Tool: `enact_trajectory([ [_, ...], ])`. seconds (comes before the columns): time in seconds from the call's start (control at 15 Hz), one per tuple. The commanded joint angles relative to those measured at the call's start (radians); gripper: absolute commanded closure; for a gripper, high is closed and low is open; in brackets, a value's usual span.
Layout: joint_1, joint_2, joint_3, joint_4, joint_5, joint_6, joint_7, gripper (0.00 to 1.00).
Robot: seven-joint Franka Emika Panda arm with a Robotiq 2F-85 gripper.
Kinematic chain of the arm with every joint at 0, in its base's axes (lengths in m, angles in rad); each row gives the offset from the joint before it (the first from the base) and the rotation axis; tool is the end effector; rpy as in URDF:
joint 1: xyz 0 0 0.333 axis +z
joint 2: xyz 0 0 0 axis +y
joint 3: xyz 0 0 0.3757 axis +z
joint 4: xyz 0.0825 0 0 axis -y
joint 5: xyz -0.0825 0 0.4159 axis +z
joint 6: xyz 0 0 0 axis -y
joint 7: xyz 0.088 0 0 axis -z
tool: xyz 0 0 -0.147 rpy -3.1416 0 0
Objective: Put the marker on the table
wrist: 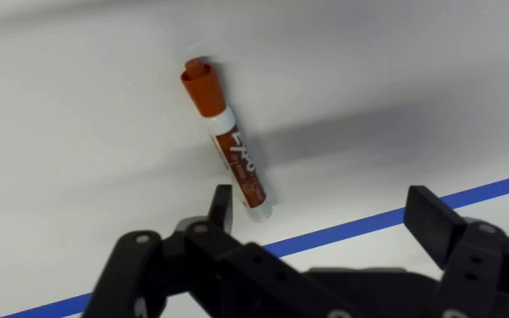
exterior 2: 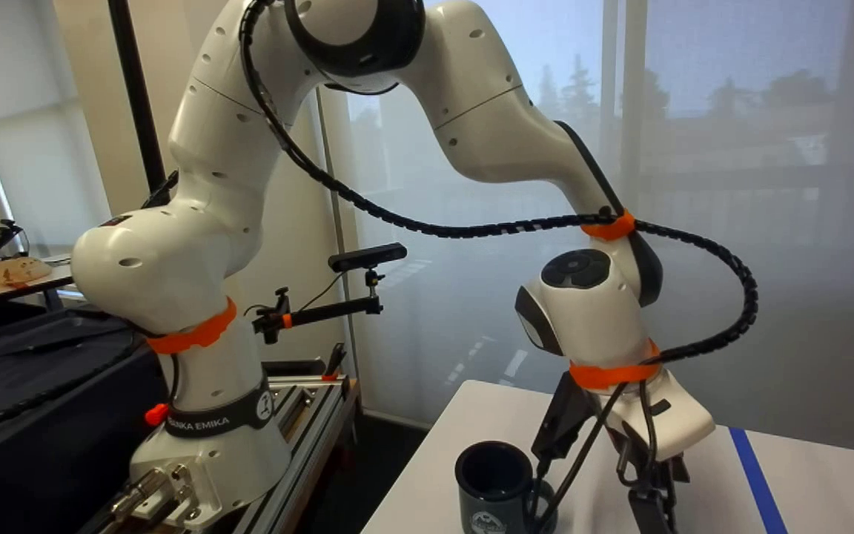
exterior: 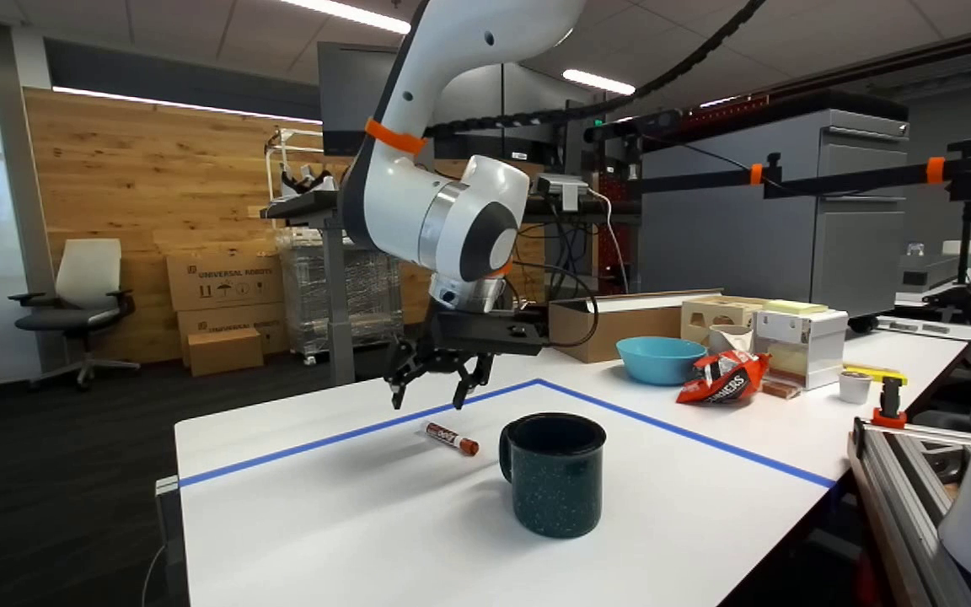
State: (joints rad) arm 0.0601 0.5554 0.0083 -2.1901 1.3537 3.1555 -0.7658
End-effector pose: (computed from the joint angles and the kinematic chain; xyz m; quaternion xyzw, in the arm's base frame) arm 0.5834 -0.0480 0.1295 -0.9467 0.2540 -0.1891 0.0595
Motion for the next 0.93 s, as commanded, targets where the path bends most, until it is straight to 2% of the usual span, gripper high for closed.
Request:
enact_trajectory([
  [0.0,0.123,-0.129,-0.157,-0.157,-0.193,-0.055,0.244,0.0],
  [0.2,0.269,-0.196,-0.366,-0.222,-0.422,-0.179,0.445,0.0],
  [0.33,0.378,-0.241,-0.524,-0.226,-0.587,-0.31,0.57,0.0],
  [0.47,0.439,-0.305,-0.633,-0.2,-0.749,-0.487,0.691,0.0],
  [0.6,0.407,-0.393,-0.62,-0.186,-0.874,-0.649,0.77,0.0],
  [0.67,0.216,-0.322,-0.419,-0.178,-0.881,-0.502,0.765,0.0],
  [0.87,0.103,-0.349,-0.312,-0.173,-0.919,-0.519,0.789,0.0],
])
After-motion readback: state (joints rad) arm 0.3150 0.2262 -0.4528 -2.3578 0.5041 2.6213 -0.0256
